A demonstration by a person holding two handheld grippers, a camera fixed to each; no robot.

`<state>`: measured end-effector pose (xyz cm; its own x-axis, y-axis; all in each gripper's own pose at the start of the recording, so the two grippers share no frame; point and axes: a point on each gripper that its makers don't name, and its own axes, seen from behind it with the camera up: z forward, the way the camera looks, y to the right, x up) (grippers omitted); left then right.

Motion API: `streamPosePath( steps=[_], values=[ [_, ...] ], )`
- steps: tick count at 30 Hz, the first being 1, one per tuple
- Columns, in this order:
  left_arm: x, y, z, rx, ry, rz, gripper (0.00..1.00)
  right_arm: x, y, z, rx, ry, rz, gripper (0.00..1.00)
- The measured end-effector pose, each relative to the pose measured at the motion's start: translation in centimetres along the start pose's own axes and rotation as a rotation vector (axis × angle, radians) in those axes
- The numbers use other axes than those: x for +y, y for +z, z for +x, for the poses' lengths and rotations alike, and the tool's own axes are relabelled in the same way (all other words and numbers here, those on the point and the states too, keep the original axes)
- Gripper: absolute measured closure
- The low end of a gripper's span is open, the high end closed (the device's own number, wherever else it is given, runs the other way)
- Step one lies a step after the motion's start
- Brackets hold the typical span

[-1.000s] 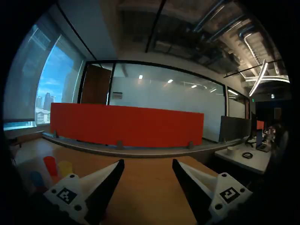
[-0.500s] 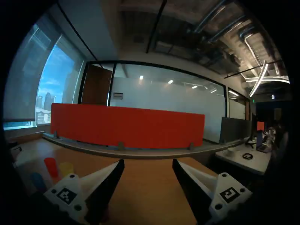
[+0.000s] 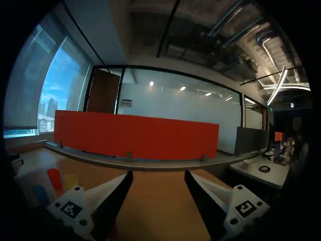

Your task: Pour water

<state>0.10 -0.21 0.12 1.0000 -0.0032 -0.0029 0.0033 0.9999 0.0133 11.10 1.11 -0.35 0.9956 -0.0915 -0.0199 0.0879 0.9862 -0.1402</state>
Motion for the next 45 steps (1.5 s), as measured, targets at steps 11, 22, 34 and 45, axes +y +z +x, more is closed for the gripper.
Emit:
streamPosePath(
  steps=[11,22,34,45],
  values=[
    [0.1,0.0,0.0,-0.002,0.002,-0.005,0.15,0.3,-0.3,0.0,-0.001,0.002,-0.004,0.01],
    [0.2,0.0,-0.1,-0.003,0.002,-0.008,0.15,0.9,-0.7,-0.3,0.004,0.007,-0.002,0.01],
    [0.2,0.1,-0.1,-0.003,0.003,-0.008,0.16,1.4,-1.8,-1.4,0.033,0.004,0.004,0.01],
    [0.2,0.0,-0.1,-0.003,0.003,-0.007,0.15,-1.0,-1.7,-3.7,0.043,0.009,0.069,0.01]
  ],
)
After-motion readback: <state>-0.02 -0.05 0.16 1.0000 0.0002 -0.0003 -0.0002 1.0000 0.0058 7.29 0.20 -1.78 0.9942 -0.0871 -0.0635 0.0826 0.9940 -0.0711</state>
